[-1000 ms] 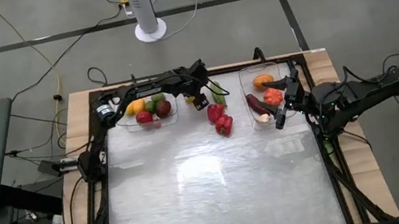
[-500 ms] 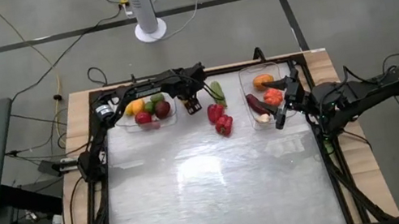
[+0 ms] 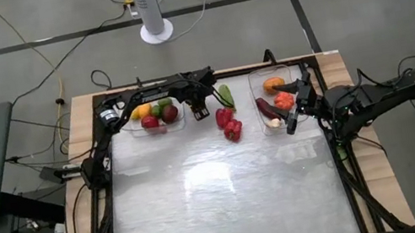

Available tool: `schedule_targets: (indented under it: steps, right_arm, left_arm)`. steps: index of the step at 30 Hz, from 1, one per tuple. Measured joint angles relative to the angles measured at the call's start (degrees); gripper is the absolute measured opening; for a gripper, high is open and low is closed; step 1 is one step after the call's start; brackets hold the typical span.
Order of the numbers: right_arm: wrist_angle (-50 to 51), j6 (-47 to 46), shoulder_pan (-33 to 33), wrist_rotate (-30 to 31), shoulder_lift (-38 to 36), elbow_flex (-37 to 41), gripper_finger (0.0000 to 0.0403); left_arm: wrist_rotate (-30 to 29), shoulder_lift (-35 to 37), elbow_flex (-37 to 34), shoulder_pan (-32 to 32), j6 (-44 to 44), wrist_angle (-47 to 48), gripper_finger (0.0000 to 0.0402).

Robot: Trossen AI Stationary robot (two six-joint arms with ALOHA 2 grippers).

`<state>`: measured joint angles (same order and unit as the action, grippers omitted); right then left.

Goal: Sort produce into baskets
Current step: Put the yellow lemon into the left transparent bin

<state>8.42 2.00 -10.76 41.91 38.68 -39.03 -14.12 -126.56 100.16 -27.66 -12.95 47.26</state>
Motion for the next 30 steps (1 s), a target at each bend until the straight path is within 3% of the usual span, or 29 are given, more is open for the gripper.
schedule_targets:
  steps: [8, 13, 17, 26, 30]
  right_arm:
    - [0.4, 0.1, 0.0, 0.0, 0.0, 0.0, 0.0319]
    - [0.6, 0.2, 0.0, 0.0, 0.0, 0.0, 0.0319]
    - [0.6, 0.1, 0.0, 0.0, 0.0, 0.0, 0.0319]
    - [1.6, -0.5, 0.0, 0.1, 0.0, 0.0, 0.0319]
    - [2.7, -1.8, 0.0, 0.1, 0.0, 0.0, 0.0319]
  left_arm:
    - [-1.0, 2.3, -0.1, 1.3, -3.4, -0.4, 0.0161]
    - [-0.6, 6.8, -0.1, 1.9, -3.8, -0.9, 0.0159]
    - [3.7, 10.6, -0.1, 3.1, -3.4, -2.9, 0.0159]
    - [5.4, 18.9, -0.1, 5.6, -2.3, 0.8, 0.0160]
    - [5.7, 24.7, -3.5, 6.4, -1.3, 0.8, 0.0160]
